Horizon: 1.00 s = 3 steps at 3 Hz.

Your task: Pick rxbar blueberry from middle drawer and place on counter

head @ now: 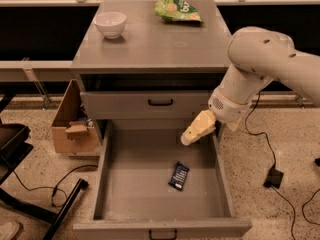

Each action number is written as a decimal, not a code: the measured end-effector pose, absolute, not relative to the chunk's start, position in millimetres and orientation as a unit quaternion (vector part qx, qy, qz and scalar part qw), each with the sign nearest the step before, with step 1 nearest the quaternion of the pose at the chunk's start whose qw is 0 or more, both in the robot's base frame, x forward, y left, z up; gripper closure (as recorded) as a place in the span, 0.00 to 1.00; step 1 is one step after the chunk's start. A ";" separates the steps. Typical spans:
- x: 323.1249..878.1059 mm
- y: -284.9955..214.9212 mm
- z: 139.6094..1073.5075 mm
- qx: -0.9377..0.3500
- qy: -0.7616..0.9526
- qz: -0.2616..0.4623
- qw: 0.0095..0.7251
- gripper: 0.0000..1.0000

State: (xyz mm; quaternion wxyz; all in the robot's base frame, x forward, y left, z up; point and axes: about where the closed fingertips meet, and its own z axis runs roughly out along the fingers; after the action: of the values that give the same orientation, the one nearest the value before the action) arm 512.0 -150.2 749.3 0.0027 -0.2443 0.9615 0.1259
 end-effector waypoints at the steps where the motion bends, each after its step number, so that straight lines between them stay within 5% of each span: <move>1: 512.3 -145.2 748.9 -0.232 0.965 0.119 -0.001 0.00; 3: 514.2 -99.5 633.9 -0.103 0.970 0.209 -0.062 0.00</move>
Offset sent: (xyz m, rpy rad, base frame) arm 0.0116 0.0838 -0.1430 0.1919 0.2566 -0.3131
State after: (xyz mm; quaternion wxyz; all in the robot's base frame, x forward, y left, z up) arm 514.2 -99.5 633.9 -0.0618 -0.1028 0.9705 0.2092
